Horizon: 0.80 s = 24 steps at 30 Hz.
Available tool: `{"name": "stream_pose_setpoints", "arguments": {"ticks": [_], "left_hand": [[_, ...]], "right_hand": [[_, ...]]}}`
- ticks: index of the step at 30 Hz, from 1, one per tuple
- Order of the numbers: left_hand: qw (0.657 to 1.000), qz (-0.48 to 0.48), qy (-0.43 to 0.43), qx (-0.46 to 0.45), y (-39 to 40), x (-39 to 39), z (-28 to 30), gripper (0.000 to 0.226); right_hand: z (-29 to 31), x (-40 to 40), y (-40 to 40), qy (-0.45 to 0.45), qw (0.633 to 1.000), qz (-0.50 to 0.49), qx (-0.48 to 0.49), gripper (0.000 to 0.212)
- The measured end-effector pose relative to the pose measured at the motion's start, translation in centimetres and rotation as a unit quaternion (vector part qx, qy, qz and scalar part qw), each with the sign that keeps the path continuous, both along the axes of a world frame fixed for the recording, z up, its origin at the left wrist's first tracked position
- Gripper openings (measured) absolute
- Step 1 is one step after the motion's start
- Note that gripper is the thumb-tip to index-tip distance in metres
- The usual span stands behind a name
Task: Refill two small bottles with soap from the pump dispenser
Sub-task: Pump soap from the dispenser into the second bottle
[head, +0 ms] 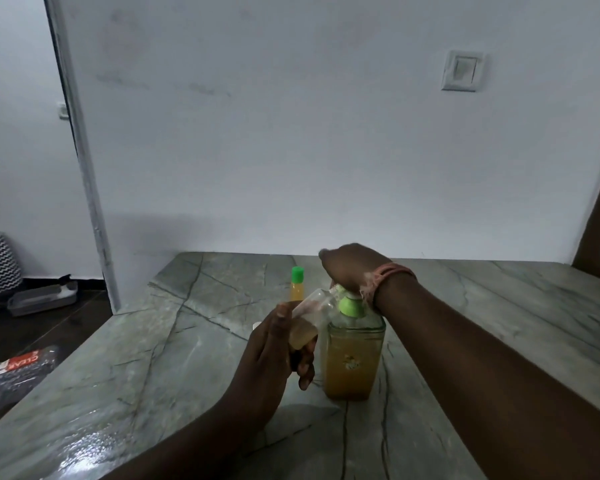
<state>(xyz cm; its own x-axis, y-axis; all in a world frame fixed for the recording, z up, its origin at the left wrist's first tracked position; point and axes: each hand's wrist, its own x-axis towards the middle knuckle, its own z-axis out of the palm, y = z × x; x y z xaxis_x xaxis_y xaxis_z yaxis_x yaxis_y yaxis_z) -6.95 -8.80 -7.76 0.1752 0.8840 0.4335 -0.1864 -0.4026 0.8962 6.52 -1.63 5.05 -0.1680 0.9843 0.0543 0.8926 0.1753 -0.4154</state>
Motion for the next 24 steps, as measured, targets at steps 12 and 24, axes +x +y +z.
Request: {"name": "stream_pose_setpoints", "arguments": {"ticks": [12, 24], "left_hand": [[1.0, -0.016, -0.004, 0.002, -0.1, 0.0, 0.1, 0.055], [1.0, -0.001, 0.006, 0.003, -0.2, 0.0, 0.1, 0.062]], "right_hand": [[-0.6, 0.4, 1.0, 0.102, 0.992, -0.062, 0.048, 0.048], [0.1, 0.4, 0.3, 0.041, 0.998, -0.028, 0.025, 0.044]]}}
